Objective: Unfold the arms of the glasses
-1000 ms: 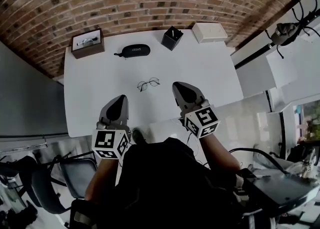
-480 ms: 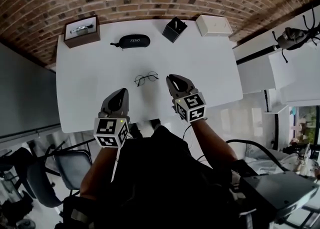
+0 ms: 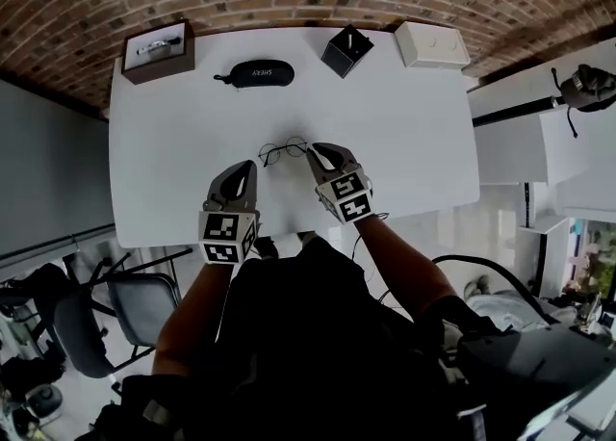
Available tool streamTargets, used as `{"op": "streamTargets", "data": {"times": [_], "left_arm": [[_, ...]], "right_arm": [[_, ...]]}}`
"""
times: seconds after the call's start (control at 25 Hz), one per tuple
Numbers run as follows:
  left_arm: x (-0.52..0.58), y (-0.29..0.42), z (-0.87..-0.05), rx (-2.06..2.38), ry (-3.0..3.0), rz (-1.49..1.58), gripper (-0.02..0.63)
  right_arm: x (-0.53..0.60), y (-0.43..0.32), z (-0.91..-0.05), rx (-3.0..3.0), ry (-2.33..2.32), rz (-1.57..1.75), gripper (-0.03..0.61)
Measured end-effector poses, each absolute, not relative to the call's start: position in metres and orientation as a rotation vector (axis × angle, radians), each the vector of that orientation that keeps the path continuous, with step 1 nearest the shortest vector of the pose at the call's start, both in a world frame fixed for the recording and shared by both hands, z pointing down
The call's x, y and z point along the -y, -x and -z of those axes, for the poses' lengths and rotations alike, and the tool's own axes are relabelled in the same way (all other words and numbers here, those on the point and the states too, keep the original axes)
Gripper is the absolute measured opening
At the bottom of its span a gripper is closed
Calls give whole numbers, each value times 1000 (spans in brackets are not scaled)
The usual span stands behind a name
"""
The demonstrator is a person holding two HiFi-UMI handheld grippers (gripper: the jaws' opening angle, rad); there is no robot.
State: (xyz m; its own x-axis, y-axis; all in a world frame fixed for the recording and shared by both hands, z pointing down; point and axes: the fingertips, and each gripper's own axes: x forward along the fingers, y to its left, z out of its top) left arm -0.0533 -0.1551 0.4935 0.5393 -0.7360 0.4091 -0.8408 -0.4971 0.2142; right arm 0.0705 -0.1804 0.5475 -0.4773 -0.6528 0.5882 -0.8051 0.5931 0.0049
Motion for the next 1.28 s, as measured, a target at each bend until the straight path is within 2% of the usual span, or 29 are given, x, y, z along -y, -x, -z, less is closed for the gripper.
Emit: {"op": "streamTargets", "data": {"times": [0.16,0.28,0.72,0.92,1.28], "left_arm": [[168,51,-524,1302,-2310,-408,9],[173,52,-541,1315,-2244,-433,9],[174,46,-557,1361,-2147,-481,9],[167,46,-566,1350,-2154,-523,9],[161,53,-569,1347,-2146,-523,9]], "right_arm": [[186,-65,-579,2244,-1063,-408,20],[183,-63,-603,2202,-979,-435,101],[184,-70,-642,2108,-868,-400,100],[182,-72,-649,2081,-852,-393,61],[181,-69,-645,2086,-857,-360,31]]}}
